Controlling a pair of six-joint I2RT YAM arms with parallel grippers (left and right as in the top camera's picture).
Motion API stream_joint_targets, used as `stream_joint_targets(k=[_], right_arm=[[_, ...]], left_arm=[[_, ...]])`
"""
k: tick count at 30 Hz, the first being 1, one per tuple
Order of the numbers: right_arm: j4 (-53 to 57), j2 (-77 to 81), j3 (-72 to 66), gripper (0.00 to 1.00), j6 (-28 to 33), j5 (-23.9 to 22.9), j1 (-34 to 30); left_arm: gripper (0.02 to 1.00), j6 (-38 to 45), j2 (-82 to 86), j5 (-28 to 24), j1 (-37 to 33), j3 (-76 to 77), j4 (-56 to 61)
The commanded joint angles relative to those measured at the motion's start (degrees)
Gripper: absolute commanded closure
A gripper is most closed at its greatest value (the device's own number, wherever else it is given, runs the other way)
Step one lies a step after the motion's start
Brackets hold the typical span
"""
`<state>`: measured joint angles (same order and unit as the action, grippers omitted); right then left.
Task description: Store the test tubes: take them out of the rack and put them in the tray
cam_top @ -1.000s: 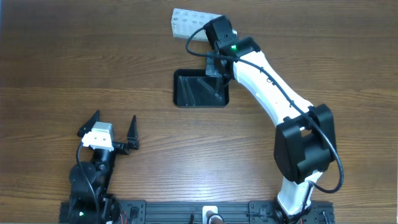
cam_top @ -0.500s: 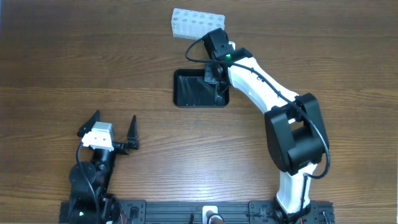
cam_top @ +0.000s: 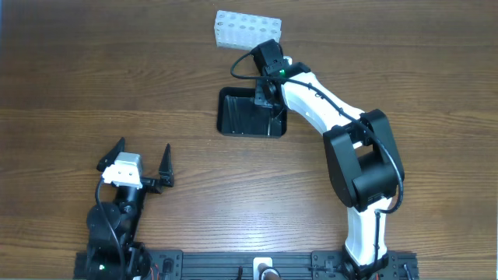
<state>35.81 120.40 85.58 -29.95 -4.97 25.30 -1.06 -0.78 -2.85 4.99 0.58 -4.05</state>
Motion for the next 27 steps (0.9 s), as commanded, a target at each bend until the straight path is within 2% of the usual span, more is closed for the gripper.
stream_joint_targets(k=[1, 11, 12, 18, 23, 27], right_arm=[[-1.4, 0.5, -0.5, 0.739, -0.2, 1.1, 0.3], [-0.1, -5.1, -0.5, 0.54, 1.0, 1.0, 0.3], [0.0, -6.9, -0.5, 0.494, 1.6, 0.8, 0.3], [0.7, -10.3, -0.5, 0.419, 2.7, 0.4, 1.2], [0.7, -12.7, -0.5, 0.27, 3.3, 0.3, 1.4], [0.6, -17.6, -0.5, 0.211, 3.3, -4.3, 1.3]], left_arm=[[0.018, 0.6, 0.4, -0.7, -0.3, -0.2, -0.1], [0.018, 0.6, 0.4, -0.7, -0.3, -0.2, -0.1], [0.018, 0.6, 0.4, -0.7, -0.3, -0.2, -0.1], [0.018, 0.6, 0.4, -0.7, -0.3, -0.2, -0.1], [0.02, 0.6, 0.4, -0.7, -0.3, -0.2, -0.1], [0.018, 0.6, 0.4, -0.7, -0.3, -0.2, -0.1]])
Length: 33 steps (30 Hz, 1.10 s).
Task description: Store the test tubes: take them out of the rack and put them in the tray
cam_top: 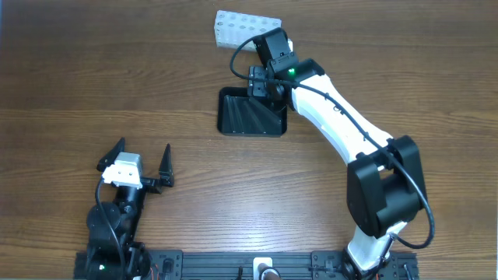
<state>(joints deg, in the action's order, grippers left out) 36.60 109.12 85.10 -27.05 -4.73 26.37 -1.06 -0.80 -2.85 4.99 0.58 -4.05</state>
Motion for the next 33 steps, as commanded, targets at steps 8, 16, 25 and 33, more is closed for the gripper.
stream_joint_targets(k=[8, 16, 25, 33], right_arm=[[-1.3, -20.8, -0.3, 0.165, 7.7, -11.5, -1.8], [-5.7, -38.8, -7.2, 0.064, 16.1, -11.5, -6.1], [-14.3, -62.7, -31.3, 0.009, 22.1, -11.5, -11.2], [-26.0, -81.4, -58.4, 0.007, 24.6, -11.6, -14.0]], left_arm=[[0.018, 0.6, 0.4, -0.7, -0.3, -0.2, -0.1], [0.018, 0.6, 0.4, -0.7, -0.3, -0.2, -0.1], [0.018, 0.6, 0.4, -0.7, -0.3, -0.2, -0.1], [0.02, 0.6, 0.4, -0.7, -0.3, -0.2, -0.1]])
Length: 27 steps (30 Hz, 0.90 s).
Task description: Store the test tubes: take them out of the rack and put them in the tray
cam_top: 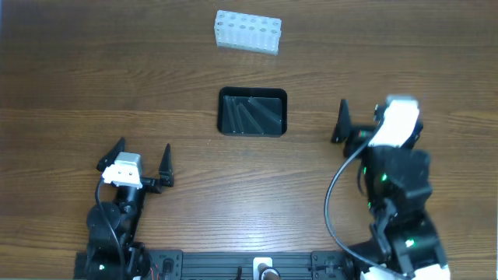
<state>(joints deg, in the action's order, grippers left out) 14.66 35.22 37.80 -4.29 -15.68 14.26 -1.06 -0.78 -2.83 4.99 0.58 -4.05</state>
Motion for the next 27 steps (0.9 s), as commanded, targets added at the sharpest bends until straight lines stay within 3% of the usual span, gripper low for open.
stream_joint_targets(k=[1, 12, 19, 27], right_arm=[[-5.1, -9.4, -13.7, 0.009, 1.8, -0.7, -2.5], [-5.6, -28.2, -29.5, 0.009, 2.9, 1.3, -9.1], [-5.9, -34.9, -34.4, 0.009, 6.8, 1.2, -9.0], [-7.0, -34.9, -35.5, 0.009, 7.2, 2.2, -8.1]], left_arm=[[0.018, 0.6, 0.4, -0.8, -0.3, -0.2, -0.1], [0.018, 0.6, 0.4, -0.8, -0.3, -0.2, -0.1], [0.018, 0.6, 0.4, -0.8, -0.3, -0.2, -0.1], [0.018, 0.6, 0.4, -0.8, -0.3, -0.2, -0.1]])
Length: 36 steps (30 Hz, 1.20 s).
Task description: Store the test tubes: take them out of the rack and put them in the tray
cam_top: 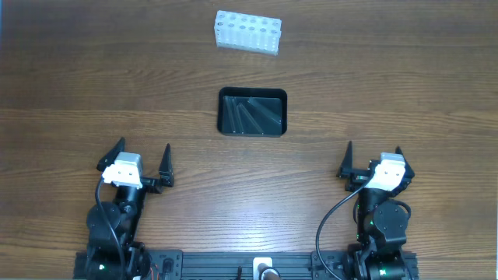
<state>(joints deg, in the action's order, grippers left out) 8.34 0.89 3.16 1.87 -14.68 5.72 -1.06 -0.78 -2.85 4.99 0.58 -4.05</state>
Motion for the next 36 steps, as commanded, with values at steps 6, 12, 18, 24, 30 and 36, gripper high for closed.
stream_joint_targets(k=[6, 12, 18, 24, 30, 36], right_arm=[[-6.0, -0.6, -2.9, 0.009, 1.0, 1.3, 0.2], [-5.5, -0.6, -2.9, 0.009, 1.0, 1.4, 0.2], [-5.5, -0.6, -2.9, 0.007, 1.0, 1.3, 0.2], [-5.5, -0.6, -2.9, 0.009, 1.0, 1.3, 0.2], [-5.5, -0.6, -2.9, 0.009, 1.0, 1.3, 0.2], [-5.5, -0.6, -2.9, 0.007, 1.0, 1.3, 0.2]], left_arm=[[0.018, 0.6, 0.4, -0.7, -0.3, -0.2, -0.1], [0.018, 0.6, 0.4, -0.7, -0.3, -0.2, -0.1], [0.02, 0.6, 0.4, -0.7, -0.3, -0.2, -0.1], [0.018, 0.6, 0.4, -0.7, -0.3, -0.2, -0.1], [0.018, 0.6, 0.4, -0.7, -0.3, -0.2, -0.1], [0.02, 0.6, 0.4, -0.7, -0.3, -0.2, -0.1]])
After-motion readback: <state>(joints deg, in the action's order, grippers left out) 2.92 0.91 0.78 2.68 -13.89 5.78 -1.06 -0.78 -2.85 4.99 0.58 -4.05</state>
